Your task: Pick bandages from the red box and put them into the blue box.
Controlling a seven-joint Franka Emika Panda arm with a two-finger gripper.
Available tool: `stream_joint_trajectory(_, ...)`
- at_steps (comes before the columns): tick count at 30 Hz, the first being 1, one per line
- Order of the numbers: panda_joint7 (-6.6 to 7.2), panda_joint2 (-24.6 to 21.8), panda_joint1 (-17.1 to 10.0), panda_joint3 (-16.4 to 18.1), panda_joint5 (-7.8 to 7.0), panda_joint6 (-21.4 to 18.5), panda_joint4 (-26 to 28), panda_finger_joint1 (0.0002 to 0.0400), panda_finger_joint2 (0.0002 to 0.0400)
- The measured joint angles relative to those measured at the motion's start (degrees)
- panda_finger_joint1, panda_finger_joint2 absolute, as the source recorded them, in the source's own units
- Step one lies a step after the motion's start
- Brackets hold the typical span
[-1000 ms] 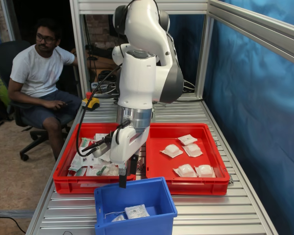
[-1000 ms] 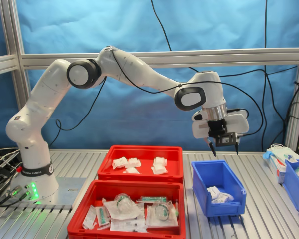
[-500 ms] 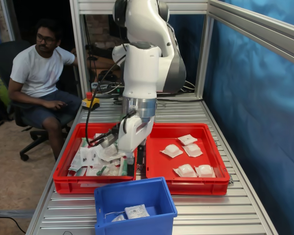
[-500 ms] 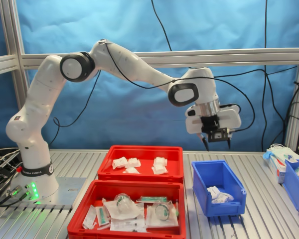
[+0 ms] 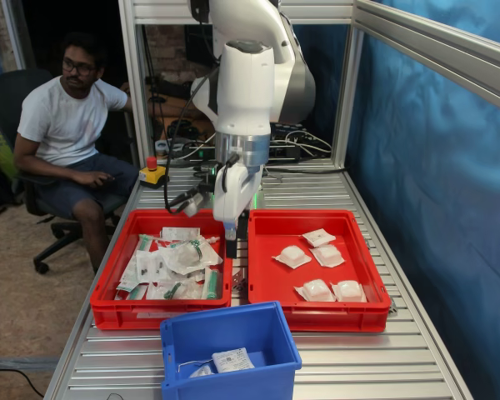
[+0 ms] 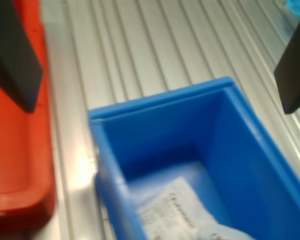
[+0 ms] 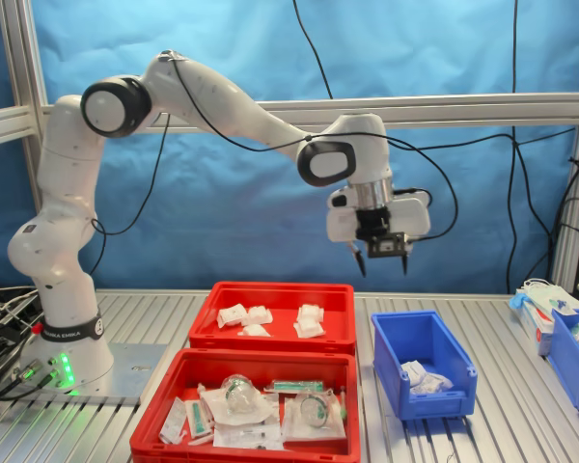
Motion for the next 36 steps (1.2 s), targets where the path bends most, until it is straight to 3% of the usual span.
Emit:
stream_joint_trajectory(4, 0.0, -2.82, -1.4, 1.59, -0.29, -2.47, -2.11, 0.04, 0.04)
stream_joint_trajectory(5, 0.0, -4.91, -2.45, 2.74, -0.46, -4.78, -3.45, 0.04, 0.04)
stream_joint_trajectory(13, 0.0, -12.06, -5.87, 6.61, -0.91, -12.36, -7.35, 0.04, 0.04)
stream_joint_trajectory(27, 0.0, -17.13, -11.18, 14.81, -1.09, -14.61, -11.15, 0.04, 0.04)
stream_joint_trajectory(36, 0.0, -20.27, -11.81, 16.76, -1.09, -14.65, -14.35, 0.04, 0.04)
